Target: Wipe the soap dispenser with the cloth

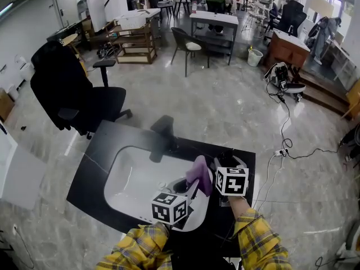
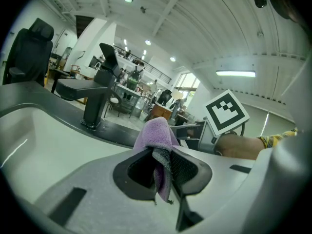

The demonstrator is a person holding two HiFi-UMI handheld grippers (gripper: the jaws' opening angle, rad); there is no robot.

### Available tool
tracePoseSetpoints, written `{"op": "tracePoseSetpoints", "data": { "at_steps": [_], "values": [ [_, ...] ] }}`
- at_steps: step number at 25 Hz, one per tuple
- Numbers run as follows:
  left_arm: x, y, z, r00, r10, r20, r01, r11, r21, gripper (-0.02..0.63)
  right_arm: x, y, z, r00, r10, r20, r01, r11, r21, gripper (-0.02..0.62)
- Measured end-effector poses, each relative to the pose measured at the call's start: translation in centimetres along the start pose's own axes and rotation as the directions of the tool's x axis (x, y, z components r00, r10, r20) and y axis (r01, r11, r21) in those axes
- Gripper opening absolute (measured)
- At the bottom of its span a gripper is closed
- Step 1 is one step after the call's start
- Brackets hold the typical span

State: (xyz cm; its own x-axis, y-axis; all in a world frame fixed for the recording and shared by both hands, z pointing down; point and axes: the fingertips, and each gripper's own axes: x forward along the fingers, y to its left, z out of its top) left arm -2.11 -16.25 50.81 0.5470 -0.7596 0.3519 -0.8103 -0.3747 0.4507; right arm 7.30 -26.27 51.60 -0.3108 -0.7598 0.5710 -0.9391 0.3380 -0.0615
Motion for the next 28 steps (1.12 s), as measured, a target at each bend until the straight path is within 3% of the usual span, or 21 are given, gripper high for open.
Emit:
{"op": "tracePoseSetpoints", "data": {
  "at_steps": [3, 8, 12, 20, 28],
  "values": [
    [0.0, -0.2, 0.1, 1.0, -0.005, 0.005, 0.005, 1.0, -0.004, 0.064, -0.9, 0.6, 0.4, 0.998, 0.057, 0.029, -0.056, 0.998, -0.038, 0.241],
    [1.1, -0.1, 1.0, 0.999, -0.007, 0.039, 0.008, 1.0, -0.018, 0.064, -3.1, 0.2, -0.2, 0.993, 0.08, 0.086, -0.073, 0.994, -0.083, 0.25],
    [2.5, -0.9, 2.3, 0.998, -0.018, 0.059, 0.017, 1.0, 0.018, 0.064, -4.7, -0.7, -0.1, 0.987, 0.096, 0.126, -0.082, 0.991, -0.109, 0.249],
    [5.1, -2.4, 2.4, 0.997, -0.06, 0.055, 0.057, 0.997, 0.049, 0.064, -6.0, -3.7, -0.4, 0.985, 0.037, 0.169, -0.031, 0.999, -0.038, 0.091],
    [6.7, -2.4, 0.9, 0.999, -0.052, 0.012, 0.051, 0.997, 0.061, 0.064, -6.1, -4.7, -1.6, 0.989, 0.045, 0.144, -0.042, 0.999, -0.025, 0.064]
  ]
}}
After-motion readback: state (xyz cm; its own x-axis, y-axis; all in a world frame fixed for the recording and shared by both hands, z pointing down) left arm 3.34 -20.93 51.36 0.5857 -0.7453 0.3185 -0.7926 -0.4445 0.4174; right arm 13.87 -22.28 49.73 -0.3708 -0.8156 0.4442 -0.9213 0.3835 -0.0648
